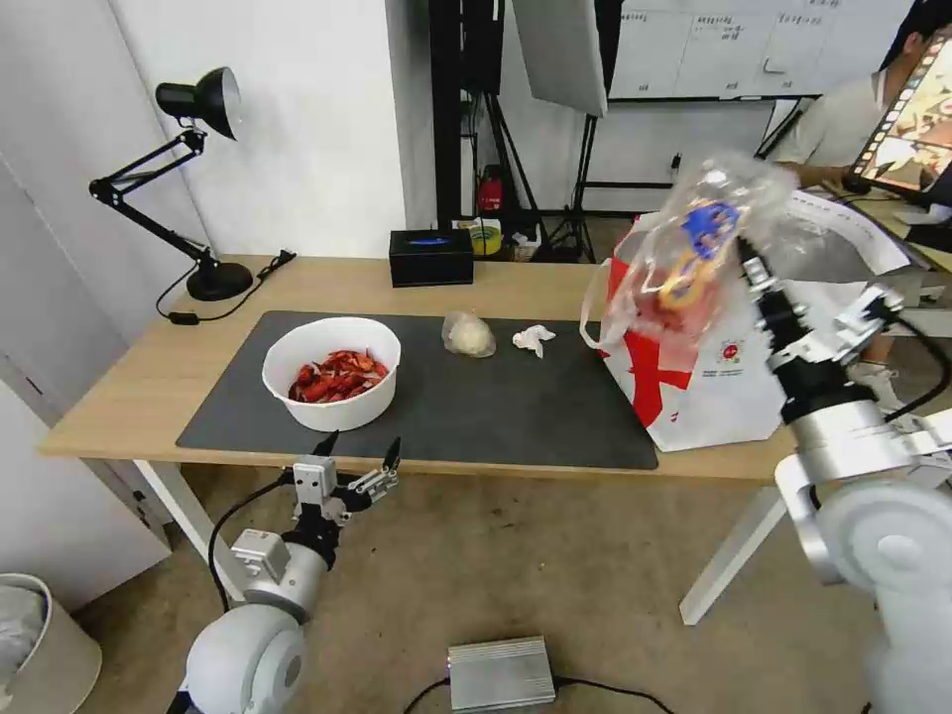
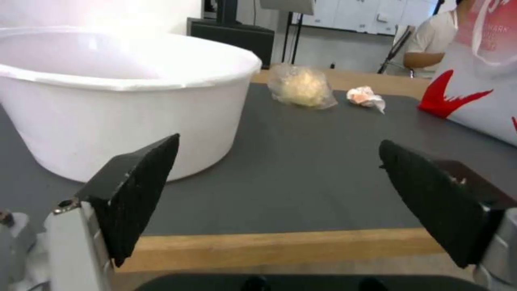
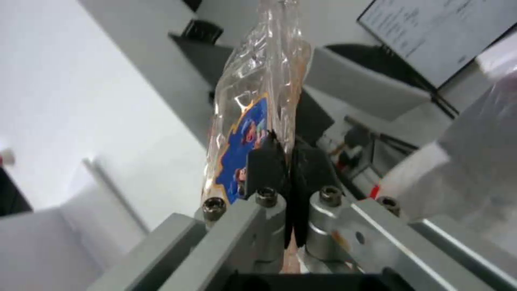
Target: Pick up the trash from the table and place it into the takeout bag.
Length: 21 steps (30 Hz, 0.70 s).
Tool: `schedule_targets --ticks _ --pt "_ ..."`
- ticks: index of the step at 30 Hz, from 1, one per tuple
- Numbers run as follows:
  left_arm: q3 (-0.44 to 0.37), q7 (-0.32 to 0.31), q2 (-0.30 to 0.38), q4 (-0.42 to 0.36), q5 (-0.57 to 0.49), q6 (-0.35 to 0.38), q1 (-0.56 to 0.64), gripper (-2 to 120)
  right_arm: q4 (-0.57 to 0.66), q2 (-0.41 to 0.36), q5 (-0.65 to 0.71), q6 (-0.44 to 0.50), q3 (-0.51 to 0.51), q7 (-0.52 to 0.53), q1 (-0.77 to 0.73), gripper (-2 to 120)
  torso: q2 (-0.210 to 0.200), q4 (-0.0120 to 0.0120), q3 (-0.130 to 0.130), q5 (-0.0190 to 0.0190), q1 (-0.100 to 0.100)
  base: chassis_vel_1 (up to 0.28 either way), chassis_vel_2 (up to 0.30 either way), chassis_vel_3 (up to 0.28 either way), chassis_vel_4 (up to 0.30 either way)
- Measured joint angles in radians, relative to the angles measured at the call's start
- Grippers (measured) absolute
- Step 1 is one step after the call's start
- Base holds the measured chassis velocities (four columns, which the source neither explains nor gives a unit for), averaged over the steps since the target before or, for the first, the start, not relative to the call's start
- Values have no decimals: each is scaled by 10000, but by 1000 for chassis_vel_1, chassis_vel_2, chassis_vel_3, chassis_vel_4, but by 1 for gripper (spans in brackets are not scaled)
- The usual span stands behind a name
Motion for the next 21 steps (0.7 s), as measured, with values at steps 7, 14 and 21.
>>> schedule_targets --ticks 7,14,21 --pt "-48 20 -28 10 33 -35 111 100 -663 -457 609 102 176 805 876 0 0 0 0 0 0 0 0 0 0" --pt "-74 53 -85 7 104 -55 198 100 -1245 -720 1353 302 187 2144 1748 0 0 0 0 0 0 0 0 0 0" --pt "-52 85 -148 -1 205 -94 266 100 -1942 -770 2120 440 237 3392 2613 0 0 0 1 0 0 0 0 0 0"
